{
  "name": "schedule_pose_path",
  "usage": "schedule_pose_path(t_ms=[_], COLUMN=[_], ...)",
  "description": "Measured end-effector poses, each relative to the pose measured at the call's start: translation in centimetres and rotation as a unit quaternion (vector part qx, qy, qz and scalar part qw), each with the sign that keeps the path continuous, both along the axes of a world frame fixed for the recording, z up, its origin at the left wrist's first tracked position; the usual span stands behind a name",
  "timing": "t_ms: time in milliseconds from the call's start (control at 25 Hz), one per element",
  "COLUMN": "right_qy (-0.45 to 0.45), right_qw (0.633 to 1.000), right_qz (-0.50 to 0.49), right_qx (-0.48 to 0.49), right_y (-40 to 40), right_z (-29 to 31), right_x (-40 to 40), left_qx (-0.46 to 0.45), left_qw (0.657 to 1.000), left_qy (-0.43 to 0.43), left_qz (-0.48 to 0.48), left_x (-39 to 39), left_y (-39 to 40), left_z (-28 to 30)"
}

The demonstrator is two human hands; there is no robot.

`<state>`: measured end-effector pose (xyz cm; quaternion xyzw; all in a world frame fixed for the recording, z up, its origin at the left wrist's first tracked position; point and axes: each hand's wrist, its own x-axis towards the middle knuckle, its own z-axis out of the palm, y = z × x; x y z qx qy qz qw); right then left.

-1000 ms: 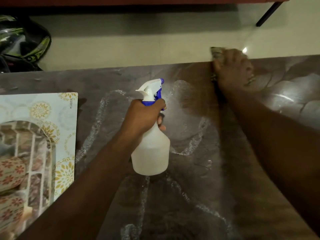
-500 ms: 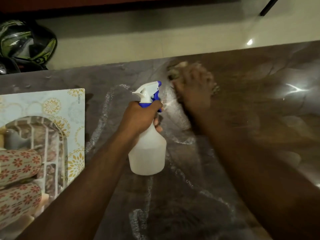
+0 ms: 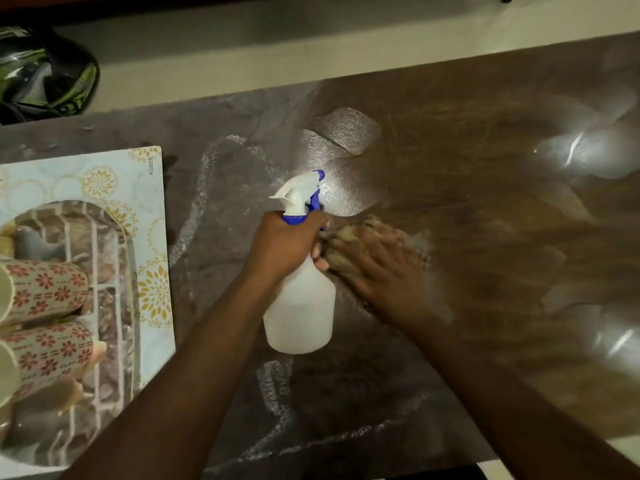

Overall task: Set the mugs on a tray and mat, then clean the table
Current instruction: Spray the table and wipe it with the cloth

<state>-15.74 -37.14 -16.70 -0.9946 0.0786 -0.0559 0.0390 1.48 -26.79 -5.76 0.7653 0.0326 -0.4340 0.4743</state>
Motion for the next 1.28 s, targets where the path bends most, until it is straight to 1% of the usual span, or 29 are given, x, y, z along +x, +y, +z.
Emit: schedule_pose_path(t_ms=[40, 80, 120, 160, 200, 240, 280, 320, 360, 400, 440, 480, 560, 600, 640, 680, 760, 800, 840, 880, 960, 1000, 1040, 1080, 1120, 1160, 1200, 1240, 1280], right_qy=[0.037, 0.065, 0.068, 0.061, 0.040, 0.002, -0.027, -0.035, -0.023, -0.017, -0.012, -0.012, -0.008, -0.012, -0.029, -0.032, -0.002, 0.017, 0.034, 0.055, 0.025, 0.004, -0.013, -0.014, -0.005, -0.002, 0.006, 0.016, 0.020], right_qw=[0.999, 0.996, 0.976, 0.934, 0.903, 0.904, 0.937, 0.970, 0.989, 0.995, 0.996, 0.992, 0.960, 0.946, 0.950, 0.968, 0.995, 0.998, 0.995, 0.985, 0.936, 0.929, 0.943, 0.968, 0.986, 0.993, 0.996, 0.995, 0.985], right_qz=[0.019, -0.056, -0.205, -0.353, -0.424, -0.422, -0.339, -0.227, -0.120, -0.062, -0.066, -0.113, -0.274, -0.315, -0.297, -0.235, -0.094, -0.062, -0.090, -0.161, -0.347, -0.360, -0.319, -0.236, -0.153, -0.105, -0.083, -0.101, -0.170], right_qx=[-0.023, -0.013, 0.003, 0.014, 0.051, 0.071, 0.077, 0.083, 0.088, 0.079, 0.060, 0.054, 0.056, 0.075, 0.087, 0.082, 0.038, 0.007, -0.006, -0.003, 0.055, 0.082, 0.091, 0.087, 0.067, 0.051, 0.036, 0.016, 0.012], right_y=[-2.8, -5.4, -7.1, -7.8, -6.4, -3.7, -0.4, 2.6, 4.8, 4.9, 4.2, 3.0, 2.6, 3.6, 4.9, 6.4, 7.1, 5.6, 4.1, 3.1, 3.3, 4.9, 7.3, 9.8, 11.5, 12.0, 11.3, 10.2, 9.0], right_z=[0.5, 0.6, 0.8, 0.8, 1.3, 1.3, 1.0, 0.8, 1.0, 0.8, 1.0, 1.0, 1.1, 1.5, 1.4, 1.0, 0.5, 0.6, 0.7, 0.8, 1.0, 1.3, 1.4, 0.9, 0.4, 0.2, 0.0, -0.1, 0.0], right_x=[-3.3, -5.0, -4.9, -3.7, -2.2, -1.1, -1.2, -2.8, -5.4, -8.5, -10.7, -11.0, -8.4, -7.5, -7.5, -9.0, -16.0, -19.0, -20.7, -20.9, -17.8, -15.8, -14.5, -14.5, -16.1, -18.1, -20.0, -21.1, -21.4], left_qx=[-0.004, -0.006, -0.003, 0.001, 0.003, 0.006, 0.013, 0.024, 0.033, 0.038, 0.040, 0.042, 0.059, 0.064, 0.065, 0.065, 0.063, 0.060, 0.060, 0.062, 0.062, 0.061, 0.065, 0.072, 0.078, 0.083, 0.083, 0.083, 0.082], left_qw=[1.000, 1.000, 1.000, 1.000, 1.000, 1.000, 1.000, 0.999, 0.998, 0.998, 0.998, 0.998, 0.997, 0.997, 0.997, 0.996, 0.996, 0.997, 0.997, 0.997, 0.997, 0.997, 0.996, 0.994, 0.993, 0.992, 0.993, 0.995, 0.995], left_qy=[-0.001, -0.004, -0.009, -0.015, -0.015, -0.016, -0.023, -0.034, -0.042, -0.047, -0.048, -0.045, -0.042, -0.045, -0.050, -0.059, -0.060, -0.049, -0.039, -0.033, -0.035, -0.045, -0.060, -0.075, -0.083, -0.082, -0.069, -0.053, -0.042], left_qz=[0.012, 0.015, 0.015, 0.014, 0.015, 0.015, 0.007, -0.007, -0.013, -0.016, -0.019, -0.016, -0.012, -0.015, -0.012, -0.010, -0.013, -0.011, -0.014, -0.017, -0.024, -0.026, -0.028, -0.033, -0.037, -0.041, -0.038, -0.035, -0.037], left_x=[-0.1, -0.3, -0.7, -1.4, -2.8, -4.1, -5.5, -7.0, -8.2, -9.4, -10.7, -11.5, -12.5, -13.4, -14.3, -15.1, -17.0, -17.6, -18.3, -19.0, -20.4, -21.0, -21.4, -21.7, -21.8, -21.6, -21.4, -21.2, -20.9], left_y=[0.7, 1.3, 2.0, 2.6, 3.1, 3.3, 3.6, 3.8, 4.0, 4.3, 4.5, 4.7, 5.4, 5.6, 5.9, 6.2, 6.9, 7.3, 7.8, 8.3, 9.1, 9.3, 9.7, 9.9, 10.0, 10.3, 10.7, 11.3, 11.7], left_z=[0.2, 0.1, 0.0, -0.2, -0.3, -0.3, -0.3, -0.4, -0.5, -0.4, -0.3, -0.4, -0.5, -0.5, -0.5, -0.5, 0.0, 0.1, 0.1, 0.0, -0.2, -0.4, -0.5, -0.6, -0.7, -0.8, -0.8, -0.9, -0.9])
